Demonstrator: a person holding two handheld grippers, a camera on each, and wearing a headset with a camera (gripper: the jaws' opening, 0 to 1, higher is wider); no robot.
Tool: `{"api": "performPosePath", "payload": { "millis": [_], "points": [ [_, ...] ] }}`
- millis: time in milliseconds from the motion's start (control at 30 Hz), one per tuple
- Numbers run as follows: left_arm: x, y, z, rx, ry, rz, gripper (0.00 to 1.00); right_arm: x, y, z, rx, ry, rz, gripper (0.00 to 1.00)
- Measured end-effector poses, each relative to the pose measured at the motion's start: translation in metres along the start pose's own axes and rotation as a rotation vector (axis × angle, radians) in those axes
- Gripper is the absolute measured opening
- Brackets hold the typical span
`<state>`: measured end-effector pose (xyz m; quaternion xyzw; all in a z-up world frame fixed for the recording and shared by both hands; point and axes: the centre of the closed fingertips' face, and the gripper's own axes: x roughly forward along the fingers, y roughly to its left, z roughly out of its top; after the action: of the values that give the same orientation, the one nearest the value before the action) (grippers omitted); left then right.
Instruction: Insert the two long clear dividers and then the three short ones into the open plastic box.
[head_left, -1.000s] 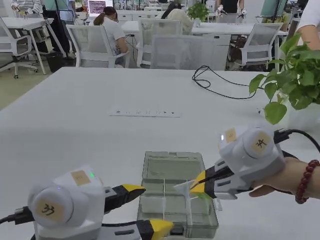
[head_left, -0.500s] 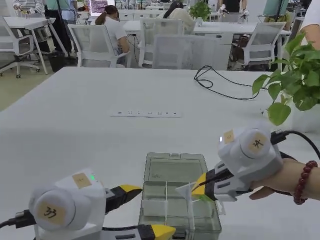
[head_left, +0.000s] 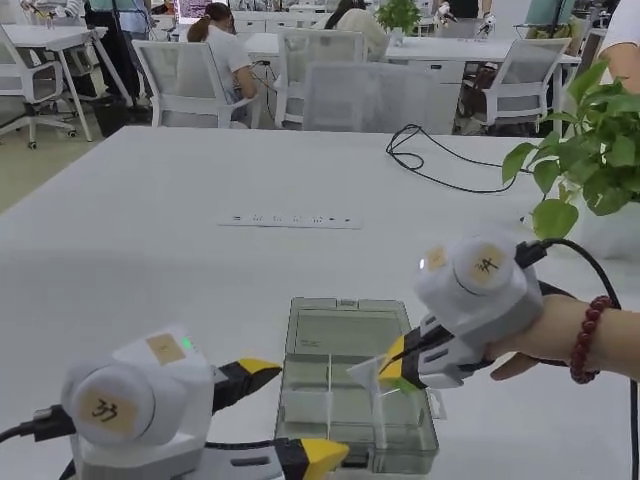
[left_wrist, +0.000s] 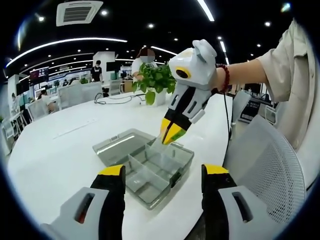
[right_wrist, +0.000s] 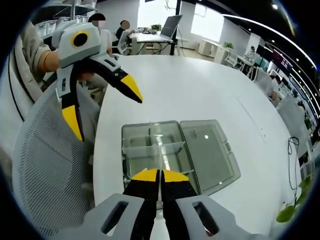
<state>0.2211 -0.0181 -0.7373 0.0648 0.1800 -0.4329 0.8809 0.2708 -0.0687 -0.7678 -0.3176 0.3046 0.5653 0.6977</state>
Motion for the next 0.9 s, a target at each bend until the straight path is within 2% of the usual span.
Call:
{"api": "performPosePath", "payload": {
  "millis": [200,900],
  "points": [
    [-0.001,-0.001,-0.002,0.006,0.009,0.0,0.62,0.01,0.004,0.006,-0.072,0.032,0.008,0.02],
    [-0.004,0.0,-0.002,-0.002,0.003,0.011,0.64,0.021,0.009,0.009,-0.174,0.068,0.055,0.02]
  ]
}}
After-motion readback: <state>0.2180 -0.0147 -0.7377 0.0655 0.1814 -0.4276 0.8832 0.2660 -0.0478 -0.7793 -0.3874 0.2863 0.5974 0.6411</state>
